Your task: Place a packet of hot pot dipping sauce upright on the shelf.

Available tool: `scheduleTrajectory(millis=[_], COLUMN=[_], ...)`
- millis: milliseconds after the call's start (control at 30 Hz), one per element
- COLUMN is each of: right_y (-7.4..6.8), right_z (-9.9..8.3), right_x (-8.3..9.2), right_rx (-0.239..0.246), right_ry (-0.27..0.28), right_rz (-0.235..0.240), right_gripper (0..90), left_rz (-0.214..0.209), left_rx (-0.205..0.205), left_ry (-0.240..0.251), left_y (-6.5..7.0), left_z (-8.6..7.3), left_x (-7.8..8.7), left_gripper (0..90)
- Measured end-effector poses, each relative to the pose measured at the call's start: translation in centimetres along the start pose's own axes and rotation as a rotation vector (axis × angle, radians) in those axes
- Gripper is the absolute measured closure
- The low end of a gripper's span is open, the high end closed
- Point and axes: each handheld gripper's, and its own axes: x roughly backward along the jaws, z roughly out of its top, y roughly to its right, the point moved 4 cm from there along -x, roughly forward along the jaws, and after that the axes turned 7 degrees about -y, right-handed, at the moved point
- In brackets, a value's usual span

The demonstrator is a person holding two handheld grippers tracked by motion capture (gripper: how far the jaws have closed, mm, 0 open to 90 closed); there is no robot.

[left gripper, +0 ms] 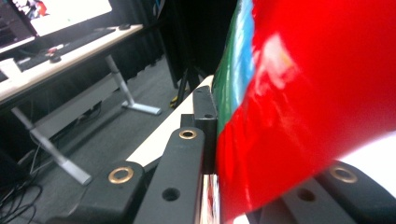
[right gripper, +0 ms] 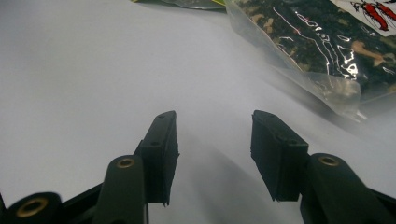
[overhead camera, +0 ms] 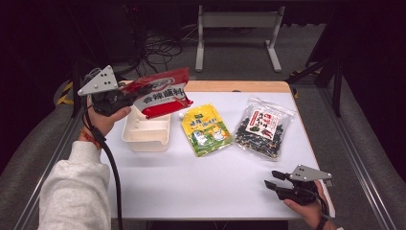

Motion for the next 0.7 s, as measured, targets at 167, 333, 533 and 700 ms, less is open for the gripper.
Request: scheduleTrajectory(millis=[167, 333, 533, 700], right_y=[0.1, 0.0, 0.1, 0.2], right_z=[-0.7, -1.5, -2.2, -2.4], right_x=[0.3, 0.8, 1.6, 2.3], right_rx=[-0.025, -0.05, -0.083, -0.113], right_ry=[-0.009, -0.021, -0.022, 0.002], right_rz=[-0.014, -0.038, -0.077, -0.084], right_gripper=[50.1, 50.1, 49.7, 49.8], left_rz=[0.022, 0.021, 0.012, 0.023], left_rx=[0.005, -0.003, 0.001, 0.011], left_ry=[-0.052, -0.07, -0.101, -0.132], left_y=[-3.0, -5.3, -7.2, -8.3], left_z=[-1.5, -1.8, -2.8, -4.1], left_x=[-0.9, -1.9, -3.5, -4.3], left_gripper=[89.9, 89.9, 89.9, 89.9])
